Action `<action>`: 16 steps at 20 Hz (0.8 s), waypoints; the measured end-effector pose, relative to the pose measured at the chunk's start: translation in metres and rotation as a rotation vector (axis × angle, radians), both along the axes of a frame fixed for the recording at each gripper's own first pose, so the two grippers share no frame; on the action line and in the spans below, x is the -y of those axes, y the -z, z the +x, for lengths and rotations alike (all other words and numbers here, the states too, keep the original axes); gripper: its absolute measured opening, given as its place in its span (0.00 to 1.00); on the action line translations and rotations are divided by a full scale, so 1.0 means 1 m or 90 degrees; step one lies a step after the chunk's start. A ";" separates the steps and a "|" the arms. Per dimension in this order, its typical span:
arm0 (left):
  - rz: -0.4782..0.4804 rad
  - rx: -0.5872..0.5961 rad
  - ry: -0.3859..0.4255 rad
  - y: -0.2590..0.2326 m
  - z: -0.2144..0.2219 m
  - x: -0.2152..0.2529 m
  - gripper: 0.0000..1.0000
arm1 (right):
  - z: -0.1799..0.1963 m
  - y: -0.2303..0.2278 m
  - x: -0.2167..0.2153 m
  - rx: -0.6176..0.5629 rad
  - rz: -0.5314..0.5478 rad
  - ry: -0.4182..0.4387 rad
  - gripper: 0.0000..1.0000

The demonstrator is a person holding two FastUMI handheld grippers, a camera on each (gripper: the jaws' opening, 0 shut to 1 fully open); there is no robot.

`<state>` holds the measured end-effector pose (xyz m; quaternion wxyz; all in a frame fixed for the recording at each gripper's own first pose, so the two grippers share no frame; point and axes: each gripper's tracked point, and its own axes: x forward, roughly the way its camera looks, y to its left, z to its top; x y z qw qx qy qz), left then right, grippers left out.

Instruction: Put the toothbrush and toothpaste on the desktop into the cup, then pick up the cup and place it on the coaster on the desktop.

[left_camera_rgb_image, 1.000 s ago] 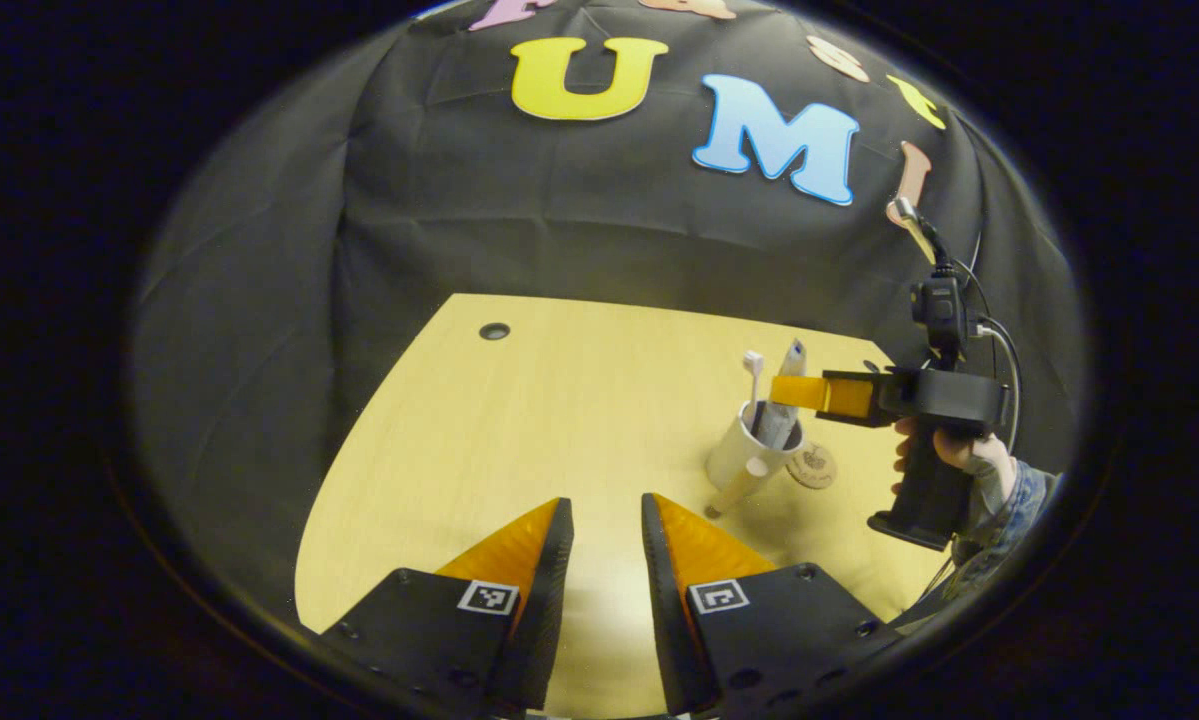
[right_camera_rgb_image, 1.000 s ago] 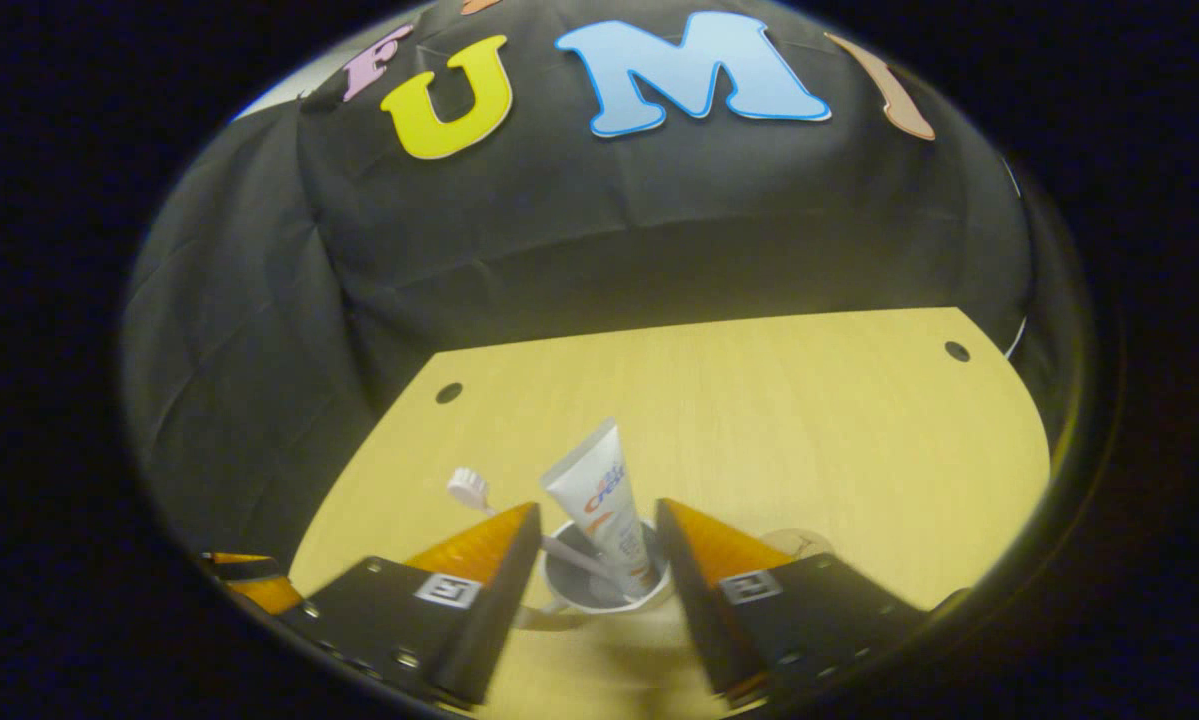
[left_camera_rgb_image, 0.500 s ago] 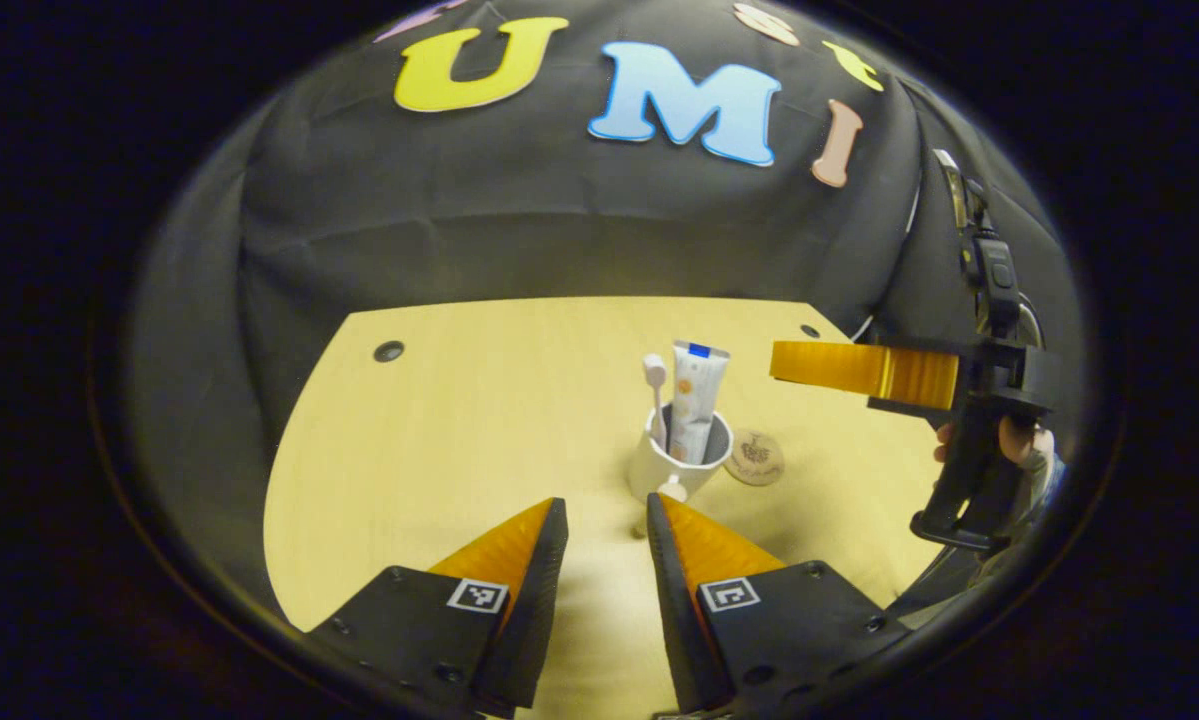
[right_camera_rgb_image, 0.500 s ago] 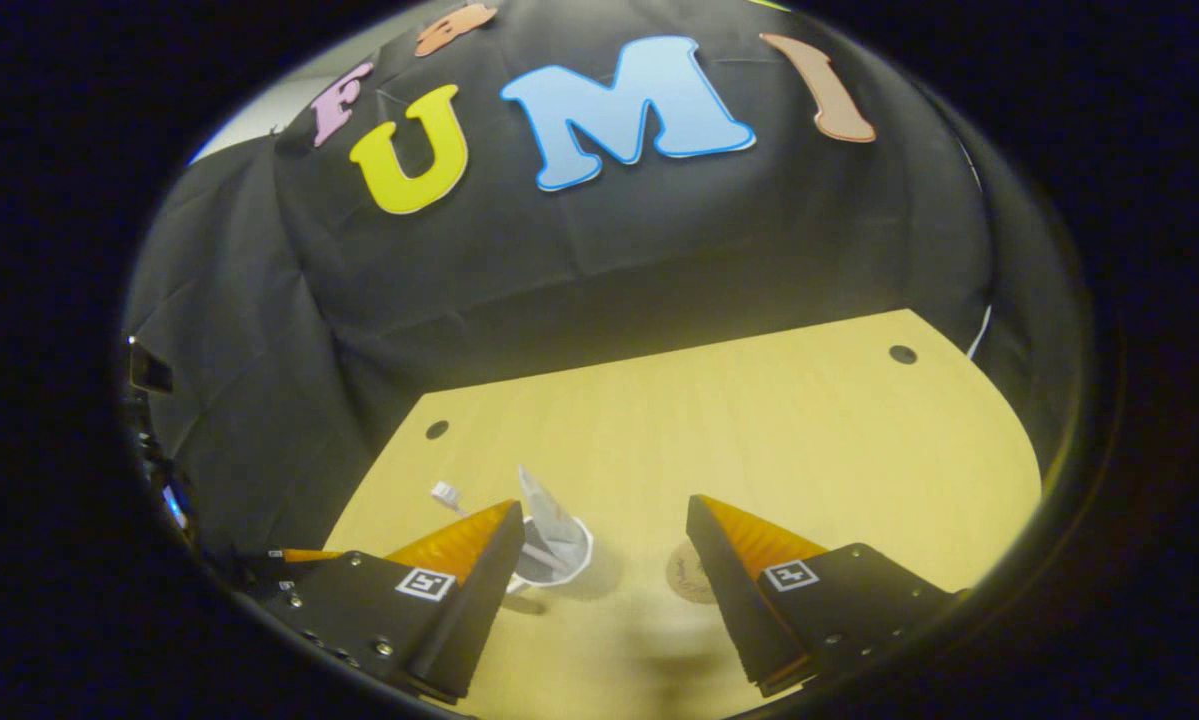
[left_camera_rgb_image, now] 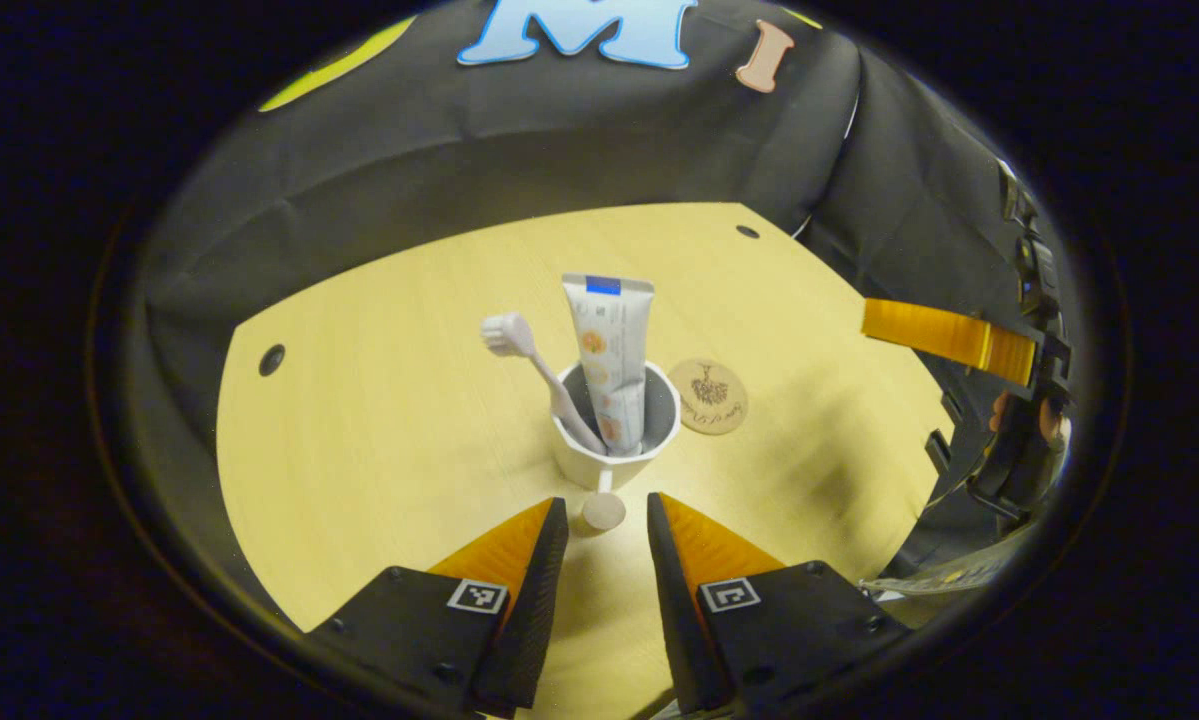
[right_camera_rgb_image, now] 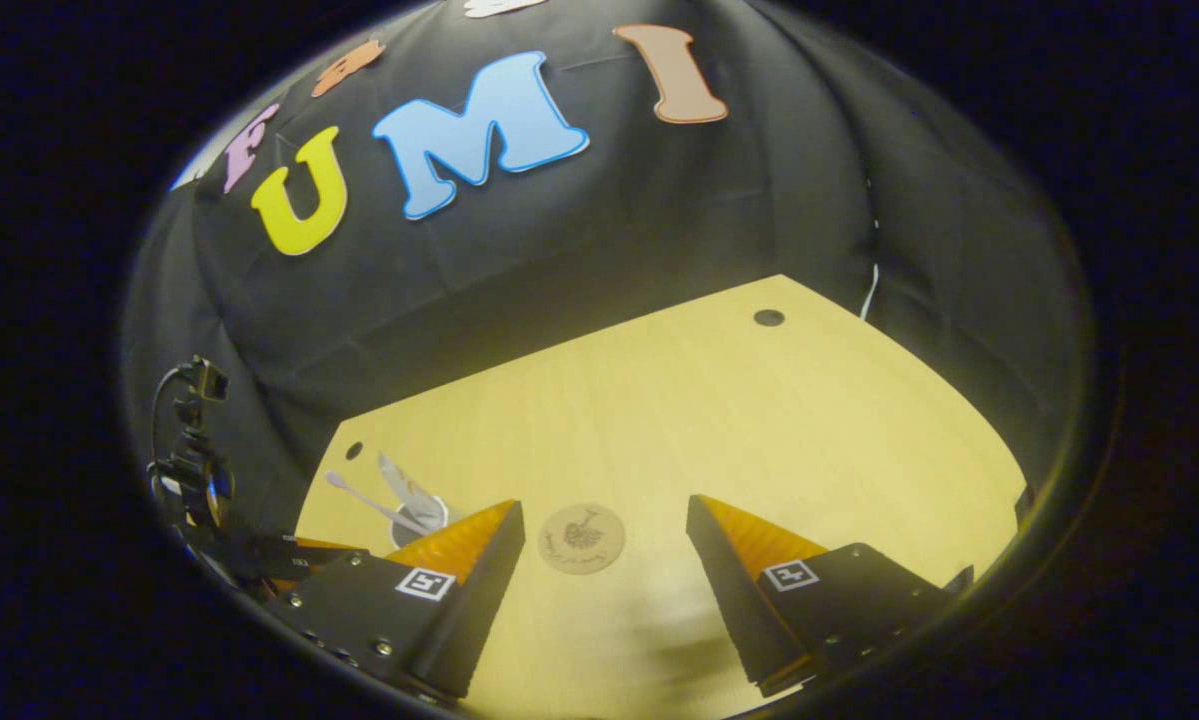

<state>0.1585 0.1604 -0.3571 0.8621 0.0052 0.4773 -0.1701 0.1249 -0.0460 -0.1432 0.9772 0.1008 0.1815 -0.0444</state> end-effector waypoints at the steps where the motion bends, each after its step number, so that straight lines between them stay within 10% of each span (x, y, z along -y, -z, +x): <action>1: 0.004 -0.017 0.002 0.006 0.002 0.000 0.53 | -0.004 0.000 0.009 0.000 0.006 0.014 0.96; 13: 0.112 -0.158 0.055 0.050 0.016 0.010 0.59 | -0.036 0.019 0.071 -0.027 0.034 0.077 0.96; 16: 0.131 -0.174 0.047 0.052 0.018 0.008 0.45 | -0.040 0.027 0.081 -0.040 0.041 0.078 0.96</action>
